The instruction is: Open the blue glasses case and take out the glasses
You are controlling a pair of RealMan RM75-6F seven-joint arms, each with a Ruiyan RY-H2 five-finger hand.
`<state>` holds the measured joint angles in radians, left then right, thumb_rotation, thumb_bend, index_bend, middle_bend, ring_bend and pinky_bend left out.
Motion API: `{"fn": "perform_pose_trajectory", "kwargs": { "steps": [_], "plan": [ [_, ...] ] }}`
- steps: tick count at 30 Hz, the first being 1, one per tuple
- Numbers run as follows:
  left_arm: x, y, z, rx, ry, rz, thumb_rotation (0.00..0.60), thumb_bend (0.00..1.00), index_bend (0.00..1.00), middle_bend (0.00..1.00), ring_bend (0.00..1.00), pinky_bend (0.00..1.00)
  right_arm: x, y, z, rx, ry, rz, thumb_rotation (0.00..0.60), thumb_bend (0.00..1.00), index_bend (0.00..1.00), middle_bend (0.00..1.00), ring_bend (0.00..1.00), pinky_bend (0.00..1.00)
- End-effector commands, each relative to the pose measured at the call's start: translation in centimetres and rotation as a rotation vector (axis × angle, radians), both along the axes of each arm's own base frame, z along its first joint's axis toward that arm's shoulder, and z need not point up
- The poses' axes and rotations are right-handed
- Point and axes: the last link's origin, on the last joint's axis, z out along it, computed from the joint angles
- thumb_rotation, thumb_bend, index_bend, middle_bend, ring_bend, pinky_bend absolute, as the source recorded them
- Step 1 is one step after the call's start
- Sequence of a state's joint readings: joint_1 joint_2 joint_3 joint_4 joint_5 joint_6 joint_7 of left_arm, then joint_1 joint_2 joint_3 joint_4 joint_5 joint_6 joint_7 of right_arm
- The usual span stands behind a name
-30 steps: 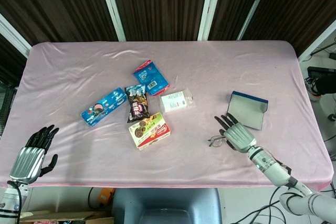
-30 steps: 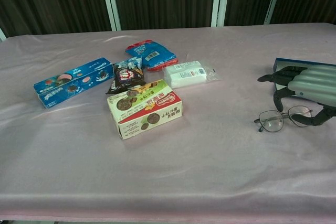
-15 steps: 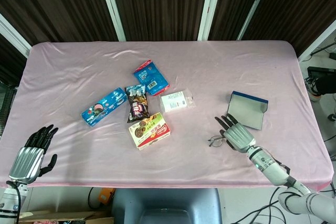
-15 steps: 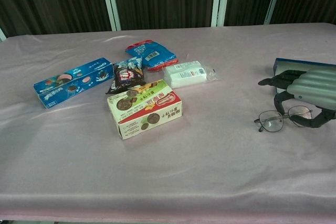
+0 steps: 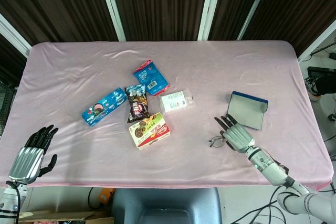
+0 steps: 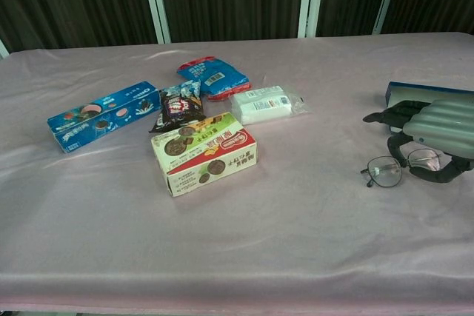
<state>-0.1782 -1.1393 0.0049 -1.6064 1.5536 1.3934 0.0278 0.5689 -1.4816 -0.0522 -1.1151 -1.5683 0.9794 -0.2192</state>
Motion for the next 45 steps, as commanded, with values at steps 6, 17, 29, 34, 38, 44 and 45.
{"fn": "perform_pose_trajectory", "kwargs": {
  "steps": [6,17,29,34,38,44,45],
  "plan": [
    [0.0,0.0,0.0,-0.007,-0.003,-0.003,0.600,0.44,0.00,0.01,0.02,0.14,0.2,0.0,-0.1,-0.014,-0.014,0.007,0.600,0.51,0.71,0.00,0.00,0.00],
    [0.1,-0.2,0.0,-0.016,-0.008,-0.015,0.600,0.44,0.00,0.01,0.02,0.14,0.4,0.0,-0.3,-0.009,-0.019,0.011,0.600,0.51,0.76,0.02,0.00,0.00],
    [0.1,-0.2,0.0,-0.022,-0.010,-0.027,0.600,0.44,0.00,0.00,0.02,0.14,1.3,-0.1,-0.6,-0.007,-0.023,0.038,0.600,0.70,0.78,0.04,0.00,0.00],
    [0.0,-0.3,0.1,-0.019,-0.012,-0.027,0.600,0.45,0.00,0.00,0.02,0.14,2.1,-0.3,-0.8,-0.009,-0.033,0.046,0.600,0.74,0.78,0.04,0.00,0.00],
    [0.0,-0.3,0.1,-0.020,-0.014,-0.027,0.600,0.44,0.00,0.00,0.02,0.14,3.7,-1.1,-1.1,-0.020,-0.073,0.052,0.600,0.74,0.78,0.04,0.00,0.00],
    [0.0,-0.2,0.2,-0.015,-0.017,-0.026,0.600,0.44,0.00,0.00,0.02,0.14,8.1,-2.9,-2.3,-0.029,-0.150,0.060,0.600,0.74,0.78,0.04,0.00,0.00],
    [0.0,-0.2,0.2,-0.016,-0.017,-0.026,0.600,0.44,0.00,0.00,0.02,0.14,9.1,-3.2,-2.8,-0.027,-0.162,0.060,0.600,0.74,0.78,0.04,0.00,0.00]
  ]
}}
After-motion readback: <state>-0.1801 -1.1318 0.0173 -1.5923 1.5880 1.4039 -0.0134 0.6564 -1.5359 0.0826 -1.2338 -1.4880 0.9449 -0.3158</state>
